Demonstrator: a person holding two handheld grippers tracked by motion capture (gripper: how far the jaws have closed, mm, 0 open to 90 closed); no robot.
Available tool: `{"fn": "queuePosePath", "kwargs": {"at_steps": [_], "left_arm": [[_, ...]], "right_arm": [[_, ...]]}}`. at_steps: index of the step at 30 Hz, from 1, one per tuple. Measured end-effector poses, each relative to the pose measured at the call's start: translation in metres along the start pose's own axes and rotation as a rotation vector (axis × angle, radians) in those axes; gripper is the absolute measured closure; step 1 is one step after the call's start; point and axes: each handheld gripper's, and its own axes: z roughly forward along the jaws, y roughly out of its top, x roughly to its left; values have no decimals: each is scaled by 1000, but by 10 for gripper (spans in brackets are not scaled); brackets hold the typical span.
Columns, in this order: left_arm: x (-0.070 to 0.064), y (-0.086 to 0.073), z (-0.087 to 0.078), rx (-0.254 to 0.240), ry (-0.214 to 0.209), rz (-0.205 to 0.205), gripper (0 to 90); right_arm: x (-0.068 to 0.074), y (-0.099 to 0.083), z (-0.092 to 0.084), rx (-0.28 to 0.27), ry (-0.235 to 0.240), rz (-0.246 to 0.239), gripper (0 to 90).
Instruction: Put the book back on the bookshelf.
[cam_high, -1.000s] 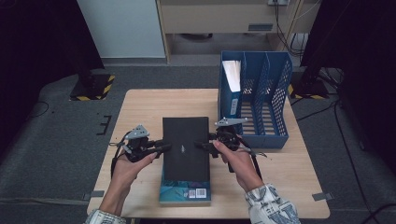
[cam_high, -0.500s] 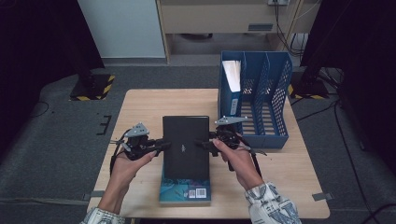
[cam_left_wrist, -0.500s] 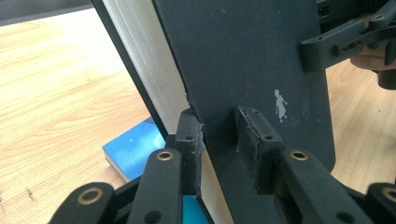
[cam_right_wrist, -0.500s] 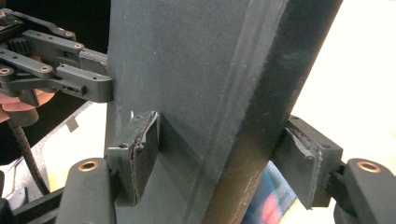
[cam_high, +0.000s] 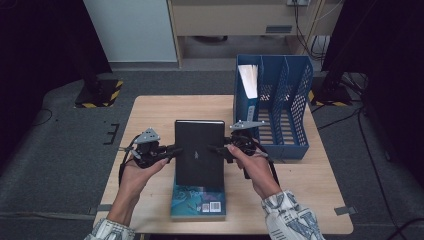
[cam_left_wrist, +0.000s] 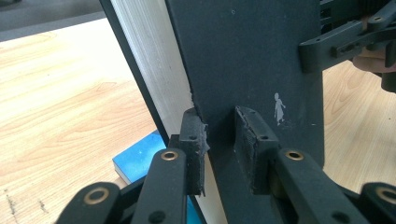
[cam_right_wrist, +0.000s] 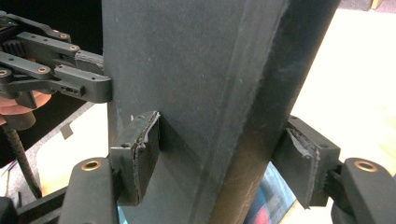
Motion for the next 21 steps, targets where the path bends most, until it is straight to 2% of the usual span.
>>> {"fn": "queuePosePath", "kwargs": {"at_steps": [6, 17, 21], "left_arm": [[5, 5, 2, 0, 23, 0, 731], [24, 21, 12, 15, 63, 15, 733], [30, 25, 16, 15, 58, 2, 732]], "right_arm": [[-2, 6, 4, -6, -11, -9, 346], [-13, 25, 19, -2, -32, -19, 345], [-18, 29, 22, 1, -35, -16, 345]]}}
